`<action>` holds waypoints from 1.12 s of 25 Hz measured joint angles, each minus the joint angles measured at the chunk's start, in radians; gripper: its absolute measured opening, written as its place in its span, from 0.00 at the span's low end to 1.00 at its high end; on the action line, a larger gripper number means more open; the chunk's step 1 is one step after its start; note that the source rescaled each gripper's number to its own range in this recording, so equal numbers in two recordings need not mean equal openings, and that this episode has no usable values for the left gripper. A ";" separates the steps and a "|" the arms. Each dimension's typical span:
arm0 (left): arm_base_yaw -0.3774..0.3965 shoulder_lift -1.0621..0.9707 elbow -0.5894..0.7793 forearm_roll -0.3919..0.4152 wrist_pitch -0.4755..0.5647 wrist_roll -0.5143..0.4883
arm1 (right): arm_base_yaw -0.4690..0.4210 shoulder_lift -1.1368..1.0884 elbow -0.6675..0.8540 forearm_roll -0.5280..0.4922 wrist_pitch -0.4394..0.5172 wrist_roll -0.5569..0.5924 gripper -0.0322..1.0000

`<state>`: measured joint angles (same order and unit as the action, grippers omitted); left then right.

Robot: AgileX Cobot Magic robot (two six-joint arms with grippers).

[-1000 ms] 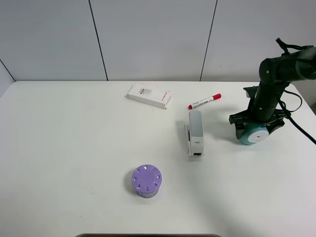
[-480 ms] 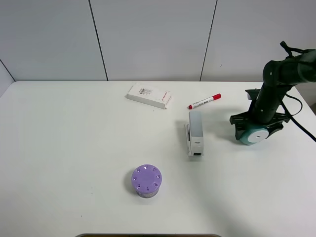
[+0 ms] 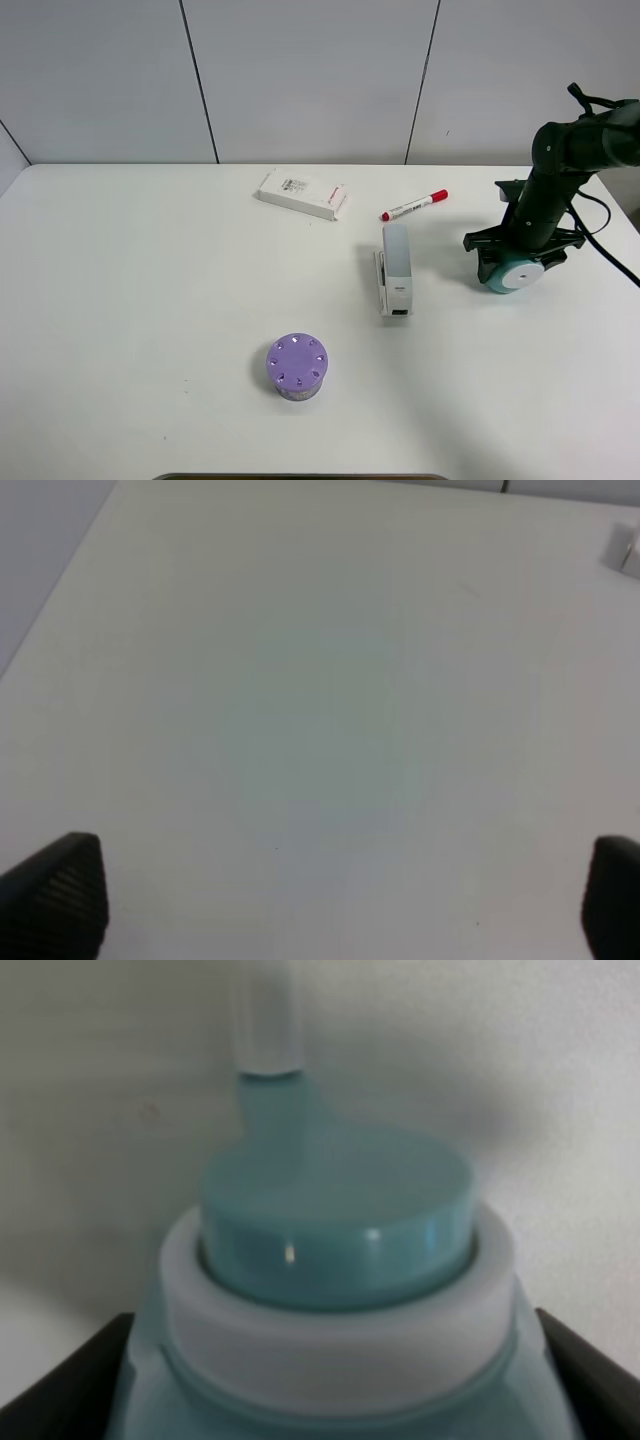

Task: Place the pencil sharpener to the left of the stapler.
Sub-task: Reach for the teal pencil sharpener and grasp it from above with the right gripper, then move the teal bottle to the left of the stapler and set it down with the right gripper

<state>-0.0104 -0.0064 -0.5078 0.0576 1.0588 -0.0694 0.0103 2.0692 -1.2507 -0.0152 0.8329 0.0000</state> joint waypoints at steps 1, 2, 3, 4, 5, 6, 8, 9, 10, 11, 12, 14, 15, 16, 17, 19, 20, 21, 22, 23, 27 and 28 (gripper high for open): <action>0.000 0.000 0.000 0.000 0.000 0.000 | 0.000 0.000 0.000 0.000 0.000 0.000 0.04; 0.000 0.000 0.000 0.000 0.000 0.000 | 0.000 0.000 0.000 0.001 0.000 0.000 0.04; 0.000 0.000 0.000 0.000 0.000 0.000 | 0.000 0.000 0.000 0.001 0.000 0.000 0.04; 0.000 0.000 0.000 0.000 0.000 0.000 | 0.000 0.000 0.000 0.001 0.000 0.000 0.04; 0.000 0.000 0.000 0.000 0.000 0.000 | 0.000 0.000 0.000 0.001 0.000 0.000 0.04; 0.000 0.000 0.000 0.000 0.000 0.000 | 0.000 0.000 0.000 0.001 0.000 0.000 0.04; 0.000 0.000 0.000 0.000 0.000 0.000 | 0.000 0.000 0.000 0.001 0.000 0.000 0.04; 0.000 0.000 0.000 0.000 0.000 0.000 | 0.000 0.000 0.000 0.001 0.000 0.000 0.04; 0.000 0.000 0.000 0.000 0.000 0.000 | 0.000 0.000 0.000 0.001 0.000 0.000 0.04; 0.000 0.000 0.000 0.000 0.000 0.000 | 0.000 0.000 0.000 0.001 0.000 0.000 0.04; 0.000 0.000 0.000 0.000 0.000 0.000 | 0.000 0.000 0.000 0.001 0.000 0.000 0.04; 0.000 0.000 0.000 0.000 0.000 0.000 | 0.000 0.000 0.000 0.001 0.000 0.000 0.04; 0.000 0.000 0.000 0.000 0.000 0.000 | 0.000 0.000 0.000 0.001 0.000 0.000 0.04; 0.000 0.000 0.000 0.000 0.000 0.000 | 0.000 0.000 0.000 0.001 0.000 0.000 0.04; 0.000 0.000 0.000 0.000 0.000 0.000 | 0.000 0.000 0.000 0.001 0.000 0.000 0.04; 0.000 0.000 0.000 0.000 0.000 0.000 | 0.000 0.000 0.000 0.001 0.000 0.000 0.04; 0.000 0.000 0.000 0.000 0.000 0.000 | 0.000 0.000 0.000 0.001 0.000 0.000 0.04; 0.000 0.000 0.000 0.000 0.000 0.000 | 0.000 0.000 0.000 0.001 0.000 0.000 0.04; 0.000 0.000 0.000 0.000 0.000 0.000 | 0.000 0.000 0.000 0.001 0.000 0.000 0.04; 0.000 0.000 0.000 0.000 0.000 0.000 | 0.000 0.000 0.000 0.001 0.000 0.000 0.04; 0.000 0.000 0.000 0.000 0.000 0.000 | 0.000 0.000 0.000 0.001 0.003 0.000 0.04; 0.000 0.000 0.000 0.000 0.000 0.000 | 0.000 0.000 0.000 0.001 0.003 0.000 0.04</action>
<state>-0.0104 -0.0064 -0.5078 0.0576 1.0588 -0.0694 0.0103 2.0692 -1.2507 -0.0143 0.8358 0.0000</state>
